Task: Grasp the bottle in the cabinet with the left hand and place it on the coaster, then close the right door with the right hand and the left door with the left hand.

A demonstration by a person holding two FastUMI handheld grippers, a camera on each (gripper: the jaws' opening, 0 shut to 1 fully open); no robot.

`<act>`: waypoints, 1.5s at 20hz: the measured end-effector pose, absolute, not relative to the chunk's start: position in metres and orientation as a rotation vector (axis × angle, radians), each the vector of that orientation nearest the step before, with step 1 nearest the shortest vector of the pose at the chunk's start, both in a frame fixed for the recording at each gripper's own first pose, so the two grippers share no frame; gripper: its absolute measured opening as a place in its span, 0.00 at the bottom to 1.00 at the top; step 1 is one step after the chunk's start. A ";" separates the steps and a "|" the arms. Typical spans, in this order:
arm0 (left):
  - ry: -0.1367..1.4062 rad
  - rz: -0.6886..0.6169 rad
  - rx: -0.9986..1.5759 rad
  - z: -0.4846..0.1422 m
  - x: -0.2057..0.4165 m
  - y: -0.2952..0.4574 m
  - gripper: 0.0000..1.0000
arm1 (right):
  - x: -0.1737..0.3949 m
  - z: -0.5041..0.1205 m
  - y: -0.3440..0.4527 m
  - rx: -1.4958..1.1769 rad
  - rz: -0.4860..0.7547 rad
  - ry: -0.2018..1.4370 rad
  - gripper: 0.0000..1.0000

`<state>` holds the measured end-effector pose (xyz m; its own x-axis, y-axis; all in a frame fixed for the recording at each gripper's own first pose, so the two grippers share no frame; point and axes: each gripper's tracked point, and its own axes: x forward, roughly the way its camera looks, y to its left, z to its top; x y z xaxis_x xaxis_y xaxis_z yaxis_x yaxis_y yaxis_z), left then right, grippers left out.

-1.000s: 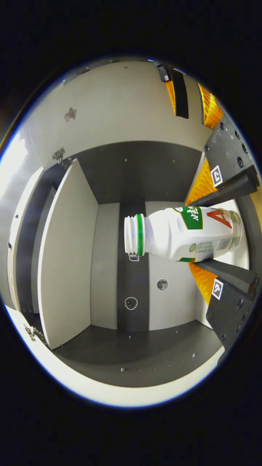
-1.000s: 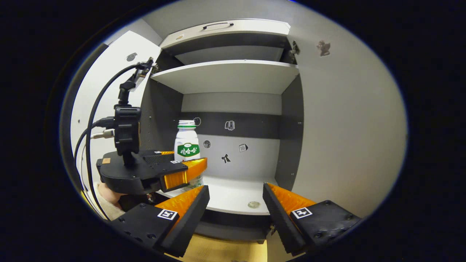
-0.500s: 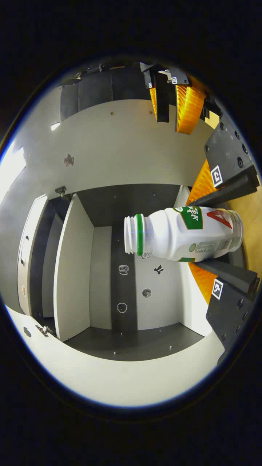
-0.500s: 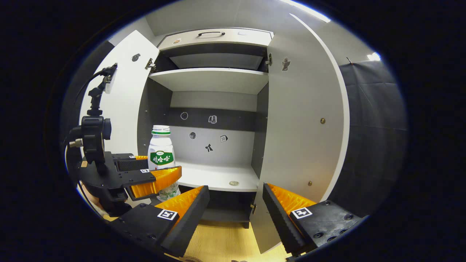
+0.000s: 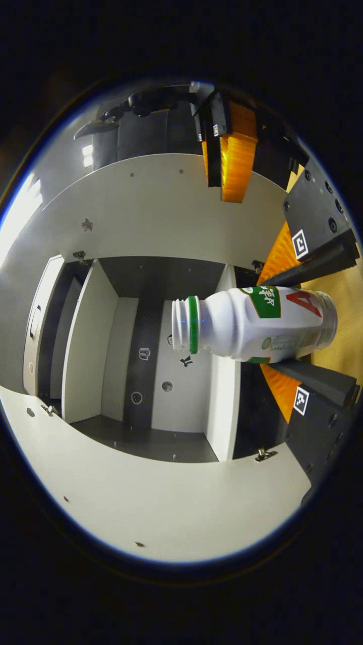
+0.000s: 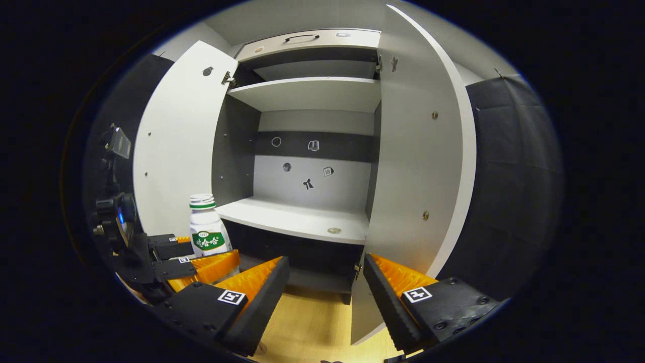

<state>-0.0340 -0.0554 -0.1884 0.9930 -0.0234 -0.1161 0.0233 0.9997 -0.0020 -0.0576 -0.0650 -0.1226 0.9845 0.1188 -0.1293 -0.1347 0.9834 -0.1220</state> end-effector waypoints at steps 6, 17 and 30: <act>0.147 0.011 0.063 -0.278 -0.072 -0.077 0.76 | -0.067 -0.176 -0.054 -0.141 0.217 0.146 0.98; 0.192 0.000 0.075 -0.379 -0.120 -0.098 0.76 | -0.060 -0.242 -0.065 -0.148 0.172 0.187 0.98; 0.178 -0.013 0.048 -0.414 -0.138 -0.096 0.78 | -0.068 -0.269 -0.029 -0.144 0.256 0.217 0.98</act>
